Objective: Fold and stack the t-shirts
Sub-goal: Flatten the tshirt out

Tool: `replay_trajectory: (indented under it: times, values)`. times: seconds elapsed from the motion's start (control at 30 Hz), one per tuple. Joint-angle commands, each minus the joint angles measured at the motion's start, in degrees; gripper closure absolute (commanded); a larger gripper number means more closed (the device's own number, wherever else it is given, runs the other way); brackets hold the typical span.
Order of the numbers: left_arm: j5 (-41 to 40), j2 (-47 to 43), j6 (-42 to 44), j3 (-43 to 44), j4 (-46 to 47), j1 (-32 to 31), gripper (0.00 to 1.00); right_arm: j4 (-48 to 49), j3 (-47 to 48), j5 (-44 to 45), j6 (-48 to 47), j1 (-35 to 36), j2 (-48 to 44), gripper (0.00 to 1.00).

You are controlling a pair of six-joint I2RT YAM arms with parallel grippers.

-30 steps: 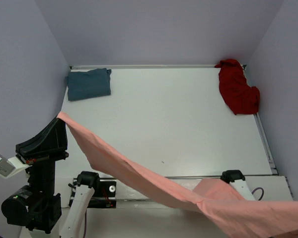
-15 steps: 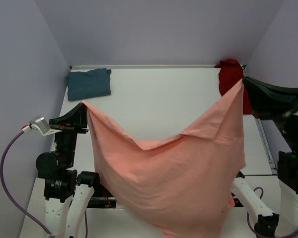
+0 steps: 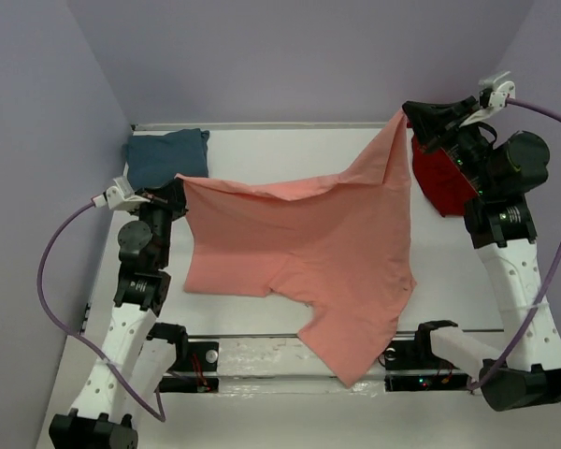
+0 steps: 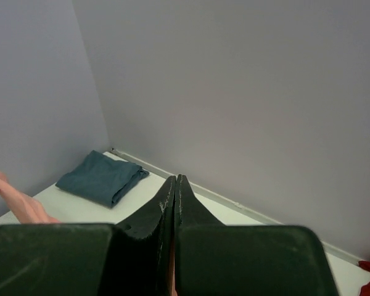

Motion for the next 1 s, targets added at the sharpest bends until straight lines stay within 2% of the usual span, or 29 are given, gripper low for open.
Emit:
replay_trajectory:
  times: [0.0, 0.13, 0.37, 0.63, 0.97]
  values:
    - [-3.52, 7.04, -1.89, 0.22, 10.85, 0.16, 1.0, 10.89, -3.18, 1.81, -0.78, 0.24, 4.78, 1.0]
    - [-2.29, 17.67, -2.16, 2.67, 12.7, 0.08, 1.0, 16.35, -5.29, 2.25, -0.51, 0.24, 11.73, 1.0]
    - [-3.61, 28.77, -2.07, 5.84, 16.13, -0.19, 1.0, 21.53, -4.77, 2.95, -0.16, 0.24, 23.51, 1.0]
    - [-4.75, 41.87, -1.63, 13.22, 17.63, -0.45, 1.0, 23.38, -0.64, 5.67, -1.65, 0.24, 34.49, 1.0]
    - [-5.1, 58.47, -0.05, 25.34, 17.63, -0.45, 1.0, 24.26, 8.32, 15.42, -4.03, -0.37, 48.21, 1.0]
